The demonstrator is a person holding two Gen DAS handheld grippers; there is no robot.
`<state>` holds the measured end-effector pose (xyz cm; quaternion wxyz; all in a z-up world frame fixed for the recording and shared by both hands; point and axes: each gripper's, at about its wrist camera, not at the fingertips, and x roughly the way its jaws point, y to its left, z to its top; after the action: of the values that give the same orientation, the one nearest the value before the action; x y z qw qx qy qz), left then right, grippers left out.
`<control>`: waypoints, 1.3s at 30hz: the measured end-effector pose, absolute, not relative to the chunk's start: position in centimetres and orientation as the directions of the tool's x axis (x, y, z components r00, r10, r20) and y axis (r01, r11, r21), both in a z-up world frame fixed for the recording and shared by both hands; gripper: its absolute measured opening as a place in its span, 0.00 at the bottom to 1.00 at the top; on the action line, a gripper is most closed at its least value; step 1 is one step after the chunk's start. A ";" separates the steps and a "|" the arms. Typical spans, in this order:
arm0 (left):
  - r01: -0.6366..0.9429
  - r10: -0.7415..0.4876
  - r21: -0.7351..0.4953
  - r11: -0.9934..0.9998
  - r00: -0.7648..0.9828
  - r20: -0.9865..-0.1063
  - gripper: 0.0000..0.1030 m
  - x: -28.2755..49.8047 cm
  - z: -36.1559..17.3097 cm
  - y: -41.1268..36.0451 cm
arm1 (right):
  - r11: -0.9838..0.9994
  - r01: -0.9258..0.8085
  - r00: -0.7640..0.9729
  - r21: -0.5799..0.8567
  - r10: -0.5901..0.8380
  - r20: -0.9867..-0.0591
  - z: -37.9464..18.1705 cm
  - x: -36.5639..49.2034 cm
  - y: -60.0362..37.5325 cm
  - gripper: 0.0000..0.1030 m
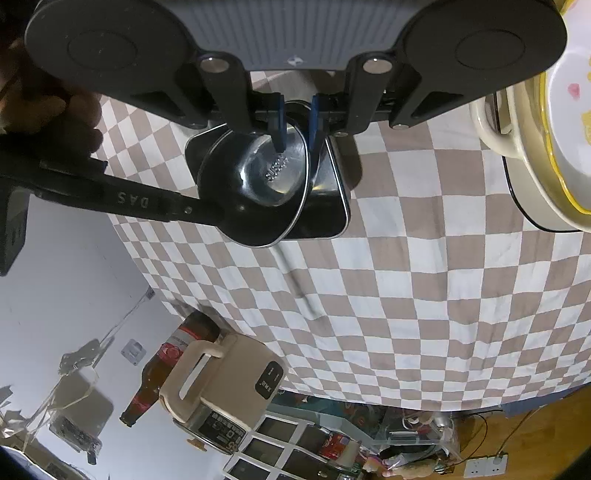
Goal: Organize plates and bowls
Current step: 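Lower the round steel bowl into the steel square tin, then open both grippers and release the round steel bowl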
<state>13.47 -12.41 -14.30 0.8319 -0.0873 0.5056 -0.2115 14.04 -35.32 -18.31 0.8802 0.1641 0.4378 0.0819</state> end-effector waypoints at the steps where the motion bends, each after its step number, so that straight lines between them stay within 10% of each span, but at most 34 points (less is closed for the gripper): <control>1: 0.264 -0.440 -0.359 0.895 0.399 -0.804 0.12 13.5 -14.3 -12.4 | 0.935 0.000 0.602 0.354 0.283 -0.747 -18.4 14.2 -35.2 0.08; 39: 0.220 -0.341 -0.264 0.939 0.495 -0.799 0.27 17.9 -14.0 -11.8 | 0.939 -0.047 0.556 0.341 0.308 -0.772 -19.9 12.2 -37.8 0.10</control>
<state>17.93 -11.81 -13.96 0.8622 -0.0633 0.4755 -0.1628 12.23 -37.82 -19.88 0.8706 0.1420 0.4599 0.1020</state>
